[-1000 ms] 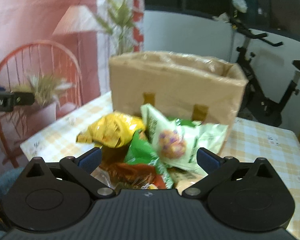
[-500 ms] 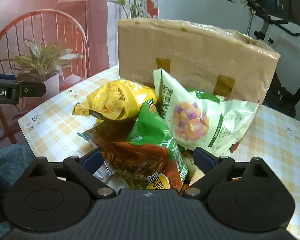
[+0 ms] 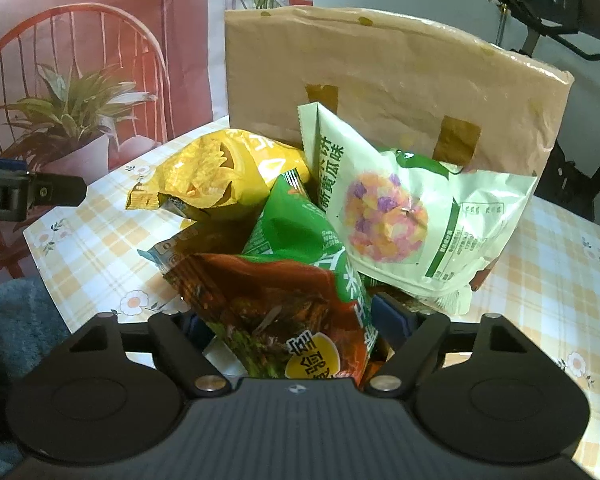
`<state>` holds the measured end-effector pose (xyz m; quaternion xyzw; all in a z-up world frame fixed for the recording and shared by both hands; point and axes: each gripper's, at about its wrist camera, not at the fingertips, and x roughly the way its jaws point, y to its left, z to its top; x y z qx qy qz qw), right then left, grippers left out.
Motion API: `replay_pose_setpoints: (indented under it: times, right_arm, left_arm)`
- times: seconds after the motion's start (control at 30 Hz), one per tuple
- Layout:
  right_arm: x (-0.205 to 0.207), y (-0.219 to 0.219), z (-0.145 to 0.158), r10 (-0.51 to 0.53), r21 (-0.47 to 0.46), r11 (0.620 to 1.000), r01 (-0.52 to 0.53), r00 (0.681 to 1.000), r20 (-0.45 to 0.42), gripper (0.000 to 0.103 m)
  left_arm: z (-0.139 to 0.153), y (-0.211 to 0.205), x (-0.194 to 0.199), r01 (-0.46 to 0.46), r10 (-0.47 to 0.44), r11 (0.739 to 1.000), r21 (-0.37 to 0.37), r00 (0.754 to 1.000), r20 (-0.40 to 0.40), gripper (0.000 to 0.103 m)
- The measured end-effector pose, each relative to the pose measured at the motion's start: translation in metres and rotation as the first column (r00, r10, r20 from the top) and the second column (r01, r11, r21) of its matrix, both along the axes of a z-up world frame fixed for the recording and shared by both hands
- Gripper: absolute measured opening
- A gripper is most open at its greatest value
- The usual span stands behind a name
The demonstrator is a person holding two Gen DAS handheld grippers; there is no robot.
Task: Organize snacks
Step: 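Reach both tools into the snack pile and grasp packets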
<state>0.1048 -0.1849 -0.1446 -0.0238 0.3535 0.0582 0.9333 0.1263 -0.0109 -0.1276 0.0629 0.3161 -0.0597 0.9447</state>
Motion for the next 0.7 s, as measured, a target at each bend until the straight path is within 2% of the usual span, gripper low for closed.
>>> replay_pose_setpoints:
  times: [0.2,0.43,0.7]
  right_arm:
    - [-0.007,-0.004,0.003,-0.002,0.022,1.000,0.001,1.000,0.013,0.069]
    - [-0.018,-0.009,0.010,0.000,0.077,0.997,-0.001,1.000,0.016,0.067]
    - [-0.038,-0.014,0.029,-0.008,0.114,0.993,0.000,0.997,0.071,0.067]
  left_arm:
    - [-0.001,0.002,-0.002,-0.005,0.005,1.000,-0.006,1.000,-0.003,0.097]
    - [0.002,0.005,-0.004,-0.011,0.011,1.000,-0.017,1.000,0.007,0.097]
    - [0.010,0.007,-0.011,-0.020,0.021,0.999,-0.046,0.999,0.036,0.096]
